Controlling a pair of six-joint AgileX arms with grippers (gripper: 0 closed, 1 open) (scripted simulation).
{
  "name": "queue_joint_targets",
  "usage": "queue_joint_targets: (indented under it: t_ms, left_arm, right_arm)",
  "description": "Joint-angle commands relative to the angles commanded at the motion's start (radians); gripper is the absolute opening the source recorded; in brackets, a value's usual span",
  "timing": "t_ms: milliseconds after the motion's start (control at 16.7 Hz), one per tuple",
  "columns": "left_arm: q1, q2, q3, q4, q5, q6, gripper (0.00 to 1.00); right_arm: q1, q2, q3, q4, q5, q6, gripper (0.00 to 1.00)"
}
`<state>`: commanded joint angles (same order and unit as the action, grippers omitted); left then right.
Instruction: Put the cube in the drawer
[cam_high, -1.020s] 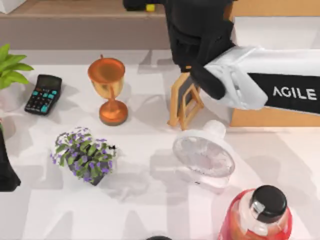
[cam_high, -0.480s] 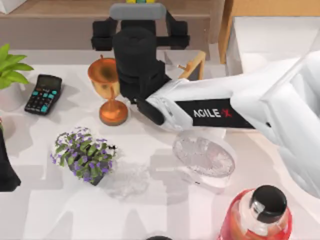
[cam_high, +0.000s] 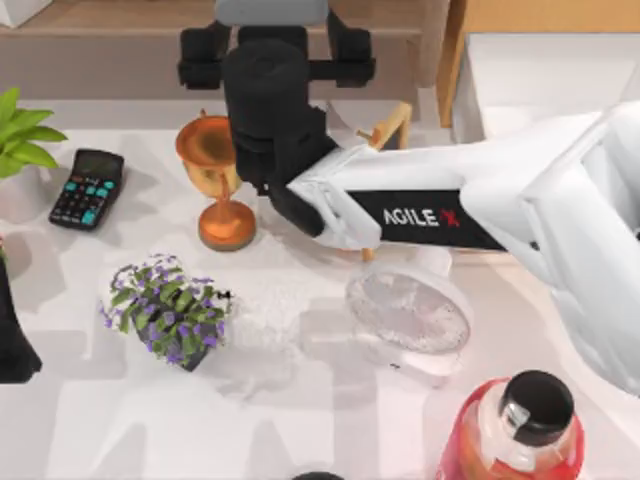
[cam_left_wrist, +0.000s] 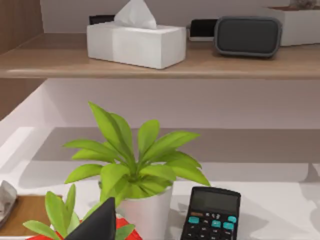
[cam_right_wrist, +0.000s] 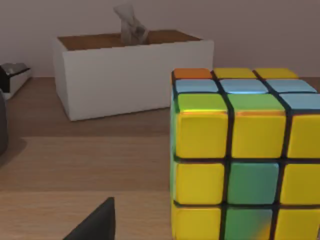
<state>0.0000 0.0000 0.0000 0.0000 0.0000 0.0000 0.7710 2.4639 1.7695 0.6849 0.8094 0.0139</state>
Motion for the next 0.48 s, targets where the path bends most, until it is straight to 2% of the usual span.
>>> queue_joint_targets:
  t_ms: [480]
  left_arm:
    - [0.000, 0.000, 0.000, 0.000, 0.000, 0.000, 1.00]
  right_arm:
    - [-0.058, 0.134, 0.259, -0.118, -0.056, -0.005, 1.00]
